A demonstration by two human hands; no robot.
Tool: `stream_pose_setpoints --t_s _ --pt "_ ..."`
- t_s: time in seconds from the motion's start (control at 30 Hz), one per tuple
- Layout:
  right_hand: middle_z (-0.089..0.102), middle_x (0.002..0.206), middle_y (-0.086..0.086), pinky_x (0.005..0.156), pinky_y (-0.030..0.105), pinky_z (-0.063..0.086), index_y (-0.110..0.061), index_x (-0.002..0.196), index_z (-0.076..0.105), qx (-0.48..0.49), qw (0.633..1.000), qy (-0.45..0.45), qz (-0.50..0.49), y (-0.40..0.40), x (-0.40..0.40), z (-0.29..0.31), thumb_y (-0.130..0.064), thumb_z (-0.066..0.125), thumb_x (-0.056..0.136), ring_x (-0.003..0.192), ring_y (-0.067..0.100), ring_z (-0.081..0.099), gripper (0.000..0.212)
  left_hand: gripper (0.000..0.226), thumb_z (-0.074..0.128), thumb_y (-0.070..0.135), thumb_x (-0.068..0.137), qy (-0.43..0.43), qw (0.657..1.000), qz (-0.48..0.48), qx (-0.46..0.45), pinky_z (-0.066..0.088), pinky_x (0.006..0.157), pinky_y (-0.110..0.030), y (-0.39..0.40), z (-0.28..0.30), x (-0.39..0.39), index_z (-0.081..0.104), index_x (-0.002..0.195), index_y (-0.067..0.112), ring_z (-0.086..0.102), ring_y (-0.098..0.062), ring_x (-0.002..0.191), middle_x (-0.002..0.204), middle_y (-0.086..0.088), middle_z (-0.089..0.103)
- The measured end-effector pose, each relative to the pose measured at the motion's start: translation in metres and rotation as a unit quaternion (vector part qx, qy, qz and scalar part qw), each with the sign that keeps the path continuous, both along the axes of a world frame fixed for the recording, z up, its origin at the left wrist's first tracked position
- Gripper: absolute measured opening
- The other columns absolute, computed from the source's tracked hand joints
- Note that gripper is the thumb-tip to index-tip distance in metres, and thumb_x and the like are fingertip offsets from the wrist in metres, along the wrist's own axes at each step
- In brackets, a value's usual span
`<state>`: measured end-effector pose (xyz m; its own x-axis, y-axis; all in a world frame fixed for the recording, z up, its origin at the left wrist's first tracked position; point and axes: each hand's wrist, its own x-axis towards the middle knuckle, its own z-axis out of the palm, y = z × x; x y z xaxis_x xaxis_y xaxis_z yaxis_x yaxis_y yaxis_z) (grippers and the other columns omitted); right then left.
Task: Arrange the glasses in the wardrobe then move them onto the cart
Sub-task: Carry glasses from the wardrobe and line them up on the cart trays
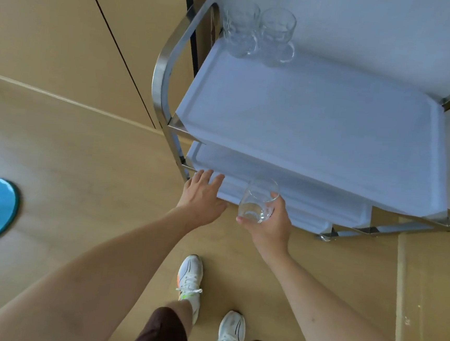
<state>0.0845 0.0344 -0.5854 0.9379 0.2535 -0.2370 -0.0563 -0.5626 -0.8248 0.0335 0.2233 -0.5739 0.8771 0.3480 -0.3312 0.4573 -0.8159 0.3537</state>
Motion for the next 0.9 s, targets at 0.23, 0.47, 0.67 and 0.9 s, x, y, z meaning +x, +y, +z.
stream_pose_setpoints --t_s 0.23,0.47,0.67,0.9 --pt "0.055 0.11 -0.017 0.084 0.024 0.04 -0.03 0.132 0.047 -0.006 1.0 -0.007 0.001 0.029 0.012 -0.065 -0.034 0.098 0.058 0.103 0.007 0.053 0.09 0.077 0.061 0.05 0.093 0.0 1.0 -0.007 0.004 0.019 0.121 -0.049 0.025 -0.063 0.013 0.026 0.156 0.023 0.009 -0.031 0.153 0.165 -0.011 0.02" --pt "0.056 0.108 -0.018 0.083 0.028 0.045 -0.044 0.122 0.042 -0.003 1.0 -0.027 0.003 0.048 0.033 -0.116 -0.037 0.097 0.056 0.103 0.012 0.058 0.086 0.077 0.061 0.052 0.094 -0.017 0.999 -0.01 0.032 0.018 0.121 -0.05 0.044 -0.113 0.036 0.026 0.156 0.023 0.009 -0.033 0.153 0.165 -0.012 0.02" --pt "0.055 0.101 -0.021 0.076 0.022 0.043 -0.047 0.118 0.04 0.021 0.997 -0.079 0.002 0.063 0.073 -0.154 -0.043 0.096 0.052 0.097 0.013 0.058 0.086 0.072 0.053 0.055 0.097 -0.073 0.994 -0.009 0.075 0.017 0.122 -0.049 0.06 -0.155 0.076 0.027 0.156 0.022 0.011 -0.035 0.153 0.164 -0.013 0.023" --pt "0.061 0.11 -0.011 0.084 0.029 0.05 -0.038 0.123 0.046 0.073 0.982 -0.172 -0.03 0.079 0.115 -0.19 -0.055 0.092 0.052 0.1 0.012 0.06 0.086 0.07 0.05 0.056 0.098 -0.127 0.988 -0.008 0.091 0.014 0.123 -0.05 0.065 -0.206 0.111 0.029 0.157 0.023 0.01 -0.037 0.153 0.164 -0.015 0.023"
